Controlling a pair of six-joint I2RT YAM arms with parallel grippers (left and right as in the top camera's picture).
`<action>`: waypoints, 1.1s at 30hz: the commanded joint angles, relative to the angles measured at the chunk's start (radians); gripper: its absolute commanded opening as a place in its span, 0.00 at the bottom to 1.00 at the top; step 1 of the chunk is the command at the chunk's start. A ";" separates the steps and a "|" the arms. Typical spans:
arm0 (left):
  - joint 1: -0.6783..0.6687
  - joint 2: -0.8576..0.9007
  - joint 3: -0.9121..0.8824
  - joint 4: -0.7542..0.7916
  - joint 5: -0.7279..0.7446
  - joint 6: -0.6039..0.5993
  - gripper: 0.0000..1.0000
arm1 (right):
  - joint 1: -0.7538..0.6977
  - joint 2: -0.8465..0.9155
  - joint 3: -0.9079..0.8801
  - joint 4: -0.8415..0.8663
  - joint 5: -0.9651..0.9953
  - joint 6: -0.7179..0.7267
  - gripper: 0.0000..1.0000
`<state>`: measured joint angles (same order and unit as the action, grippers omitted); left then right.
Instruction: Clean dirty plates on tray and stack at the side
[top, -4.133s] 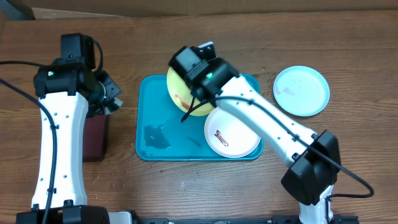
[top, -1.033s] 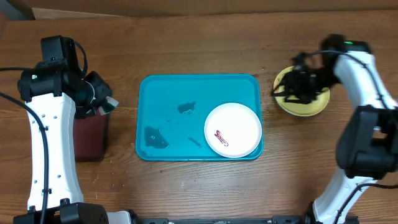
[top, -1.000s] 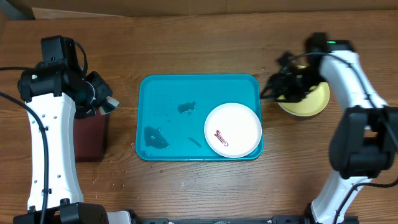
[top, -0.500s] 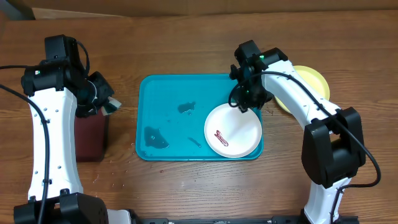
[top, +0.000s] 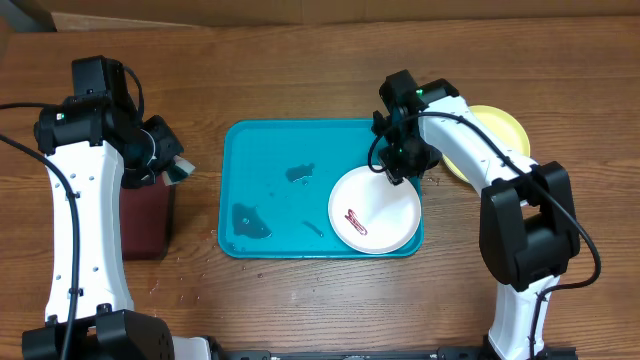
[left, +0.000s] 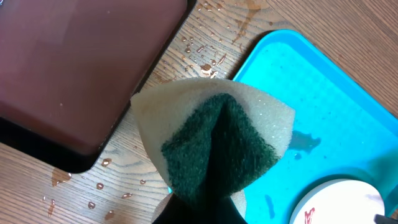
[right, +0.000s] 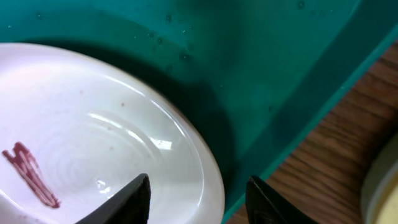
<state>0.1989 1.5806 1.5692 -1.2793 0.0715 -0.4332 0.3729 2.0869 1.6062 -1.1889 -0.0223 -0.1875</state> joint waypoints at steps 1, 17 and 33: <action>0.003 0.008 -0.005 0.002 0.008 0.029 0.04 | -0.002 0.010 -0.037 0.010 -0.017 -0.023 0.52; 0.005 0.008 -0.005 0.005 0.022 0.044 0.04 | -0.002 0.013 -0.154 0.107 -0.116 0.054 0.17; 0.152 0.101 -0.005 0.090 -0.130 -0.046 0.04 | 0.082 0.013 -0.155 0.225 -0.338 0.480 0.04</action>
<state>0.3054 1.6325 1.5665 -1.1999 -0.0109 -0.4648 0.4171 2.0922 1.4631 -0.9825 -0.3172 0.1623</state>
